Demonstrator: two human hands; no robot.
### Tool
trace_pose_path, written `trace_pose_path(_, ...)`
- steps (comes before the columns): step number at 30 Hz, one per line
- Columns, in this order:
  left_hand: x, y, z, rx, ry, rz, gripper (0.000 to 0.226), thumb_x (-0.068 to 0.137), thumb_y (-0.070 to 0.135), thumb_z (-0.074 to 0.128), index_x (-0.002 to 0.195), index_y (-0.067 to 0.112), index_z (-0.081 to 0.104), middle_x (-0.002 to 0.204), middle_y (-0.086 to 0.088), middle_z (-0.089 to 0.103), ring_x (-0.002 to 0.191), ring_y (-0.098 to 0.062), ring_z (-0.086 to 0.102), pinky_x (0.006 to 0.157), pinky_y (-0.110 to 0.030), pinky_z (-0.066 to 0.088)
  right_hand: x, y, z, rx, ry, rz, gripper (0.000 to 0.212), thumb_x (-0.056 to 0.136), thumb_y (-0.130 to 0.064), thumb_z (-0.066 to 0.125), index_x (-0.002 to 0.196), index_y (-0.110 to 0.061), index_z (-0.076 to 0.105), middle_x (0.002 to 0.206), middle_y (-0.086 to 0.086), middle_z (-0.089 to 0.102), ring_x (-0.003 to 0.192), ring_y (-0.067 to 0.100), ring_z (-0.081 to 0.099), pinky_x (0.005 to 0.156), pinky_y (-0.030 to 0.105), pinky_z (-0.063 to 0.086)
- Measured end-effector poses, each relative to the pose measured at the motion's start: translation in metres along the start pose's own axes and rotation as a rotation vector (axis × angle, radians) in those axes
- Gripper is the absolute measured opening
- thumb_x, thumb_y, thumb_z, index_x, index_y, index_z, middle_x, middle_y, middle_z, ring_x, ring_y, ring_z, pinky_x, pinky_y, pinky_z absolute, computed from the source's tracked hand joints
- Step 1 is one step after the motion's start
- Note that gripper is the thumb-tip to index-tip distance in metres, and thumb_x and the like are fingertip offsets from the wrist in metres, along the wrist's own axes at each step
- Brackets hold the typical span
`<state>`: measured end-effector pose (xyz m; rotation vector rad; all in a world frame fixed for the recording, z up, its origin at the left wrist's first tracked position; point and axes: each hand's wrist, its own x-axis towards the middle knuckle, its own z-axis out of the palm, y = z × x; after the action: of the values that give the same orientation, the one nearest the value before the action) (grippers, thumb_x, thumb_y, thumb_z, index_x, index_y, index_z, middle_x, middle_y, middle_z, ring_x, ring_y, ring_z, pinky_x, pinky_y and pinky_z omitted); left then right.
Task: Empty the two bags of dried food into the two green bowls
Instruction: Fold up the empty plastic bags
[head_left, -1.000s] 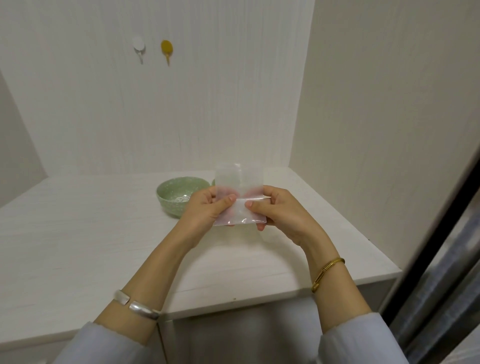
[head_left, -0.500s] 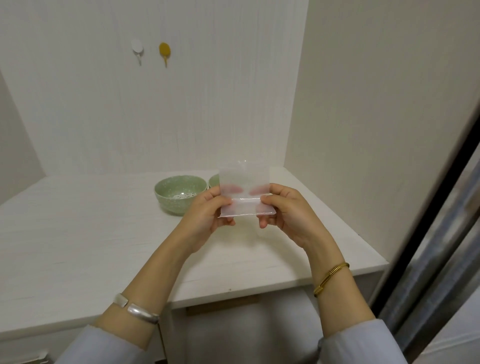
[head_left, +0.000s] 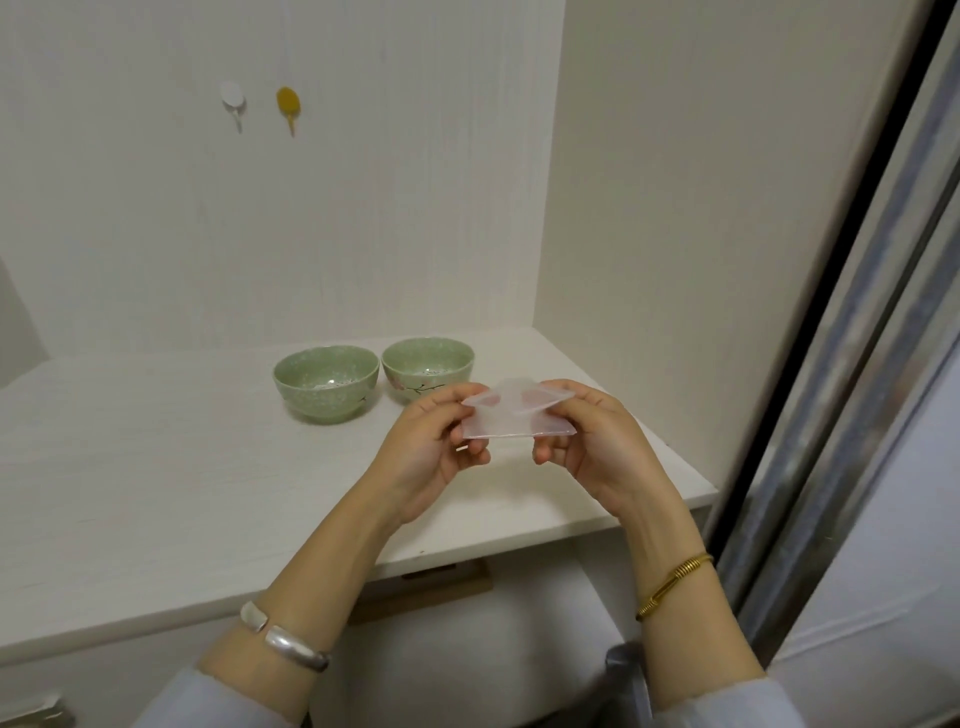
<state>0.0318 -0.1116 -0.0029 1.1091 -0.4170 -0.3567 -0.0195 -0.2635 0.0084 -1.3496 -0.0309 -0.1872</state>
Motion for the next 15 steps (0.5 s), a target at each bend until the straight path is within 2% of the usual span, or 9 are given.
trace_pose_path(5,-0.003,-0.018,0.019,-0.071,0.033,-0.001,0.046,0.09,-0.002,0.04,0.058,0.016,0.068,0.037,0.003,0.033,0.035,-0.008,0.041,0.042,-0.021,0.047,-0.021,0.003,-0.016,0.019,0.047,0.04,0.023,0.094,-0.003,0.037,0.094,-0.002,0.06,0.085,0.016,0.063,0.048,0.024,0.056,0.051,0.029,0.054)
trace_pose_path(8,-0.007,-0.029,0.035,-0.087,0.014,-0.001,0.054,0.089,-0.007,0.035,0.052,0.016,0.067,0.05,-0.005,0.033,0.038,-0.009,0.043,0.04,-0.021,0.047,-0.036,0.003,-0.025,0.045,0.109,0.05,0.025,0.096,-0.012,0.038,0.092,-0.005,0.062,0.086,0.017,0.065,0.048,0.027,0.06,0.056,0.032,0.055)
trace_pose_path(12,-0.015,-0.041,0.058,-0.095,-0.056,0.005,0.06,0.085,-0.011,0.029,0.045,0.014,0.064,0.066,-0.007,0.032,0.05,-0.014,0.046,0.039,-0.02,0.045,-0.06,-0.001,-0.043,0.062,0.122,0.073,0.048,0.098,-0.043,0.027,0.091,-0.01,0.061,0.071,0.009,0.07,0.049,0.026,0.061,0.057,0.031,0.053)
trace_pose_path(13,-0.017,-0.042,0.063,-0.085,-0.075,0.009,0.061,0.084,-0.012,0.027,0.043,0.014,0.063,0.068,-0.008,0.034,0.055,-0.017,0.046,0.039,-0.019,0.045,-0.066,-0.003,-0.045,0.049,0.119,0.073,0.045,0.097,-0.043,0.03,0.094,-0.009,0.06,0.072,0.009,0.07,0.05,0.025,0.061,0.056,0.03,0.054)
trace_pose_path(15,-0.021,-0.046,0.078,-0.05,-0.117,0.024,0.062,0.082,-0.015,0.025,0.039,0.014,0.059,0.069,-0.01,0.038,0.062,-0.021,0.044,0.039,-0.018,0.043,-0.08,-0.007,-0.053,0.023,0.143,0.054,0.03,0.094,-0.032,0.043,0.1,-0.008,0.06,0.083,0.012,0.066,0.053,0.024,0.062,0.055,0.028,0.055)
